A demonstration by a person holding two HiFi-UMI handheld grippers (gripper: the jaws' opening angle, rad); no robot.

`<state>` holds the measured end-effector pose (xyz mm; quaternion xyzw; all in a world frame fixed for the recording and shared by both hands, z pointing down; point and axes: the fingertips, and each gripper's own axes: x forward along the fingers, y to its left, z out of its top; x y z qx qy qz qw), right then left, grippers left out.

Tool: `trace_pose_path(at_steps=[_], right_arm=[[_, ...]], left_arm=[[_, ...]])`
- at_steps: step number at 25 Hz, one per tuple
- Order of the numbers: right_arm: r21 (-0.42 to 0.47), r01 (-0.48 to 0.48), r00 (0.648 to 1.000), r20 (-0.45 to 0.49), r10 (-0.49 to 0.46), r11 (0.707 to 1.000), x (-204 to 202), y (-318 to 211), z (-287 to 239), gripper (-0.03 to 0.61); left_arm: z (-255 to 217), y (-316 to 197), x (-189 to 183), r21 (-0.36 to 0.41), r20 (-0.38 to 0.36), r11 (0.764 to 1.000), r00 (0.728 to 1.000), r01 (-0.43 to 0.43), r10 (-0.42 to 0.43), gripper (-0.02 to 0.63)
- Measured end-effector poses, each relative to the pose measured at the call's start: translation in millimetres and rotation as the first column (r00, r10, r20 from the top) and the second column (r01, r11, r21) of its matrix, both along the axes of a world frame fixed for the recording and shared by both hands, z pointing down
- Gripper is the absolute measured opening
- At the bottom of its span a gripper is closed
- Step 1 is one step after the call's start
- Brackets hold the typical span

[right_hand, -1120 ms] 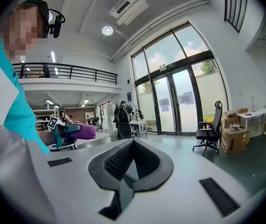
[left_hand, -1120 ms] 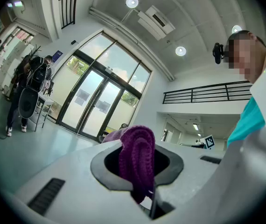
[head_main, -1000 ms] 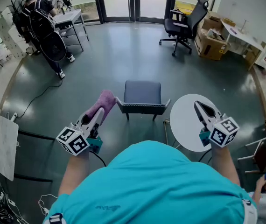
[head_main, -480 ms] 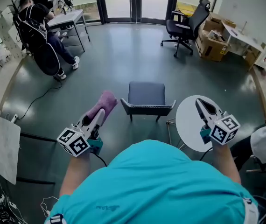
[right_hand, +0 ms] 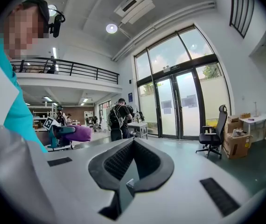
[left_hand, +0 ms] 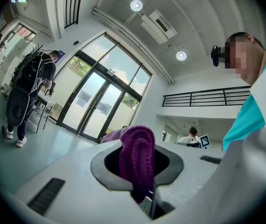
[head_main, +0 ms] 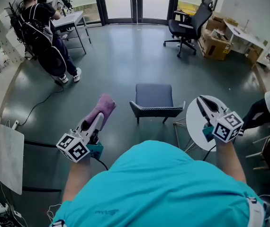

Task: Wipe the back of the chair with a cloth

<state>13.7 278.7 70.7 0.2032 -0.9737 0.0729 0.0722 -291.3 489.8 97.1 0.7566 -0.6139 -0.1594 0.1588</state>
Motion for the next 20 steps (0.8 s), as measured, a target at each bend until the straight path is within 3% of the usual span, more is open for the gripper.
trace_pose_path(at_steps=[11,16,20], right_arm=[[-0.029,-0.001,0.999,-0.032,0.000,1.000,-24,-11,20,-0.008],[-0.060,0.000,1.000,-0.012,0.000,0.998,-4,-51,26,-0.008],[-0.086,0.010,1.000,0.019,-0.008,0.996,32,-104,34,-0.008]], left_arm=[[16,-23,-15,-0.030,-0.008,0.998,0.999,-0.047,0.046,0.058],[15,-66,8,-0.062,-0.009,0.996,0.998,-0.063,0.063,0.058],[11,-123,49,-0.089,0.010,0.994,0.997,-0.069,0.070,0.058]])
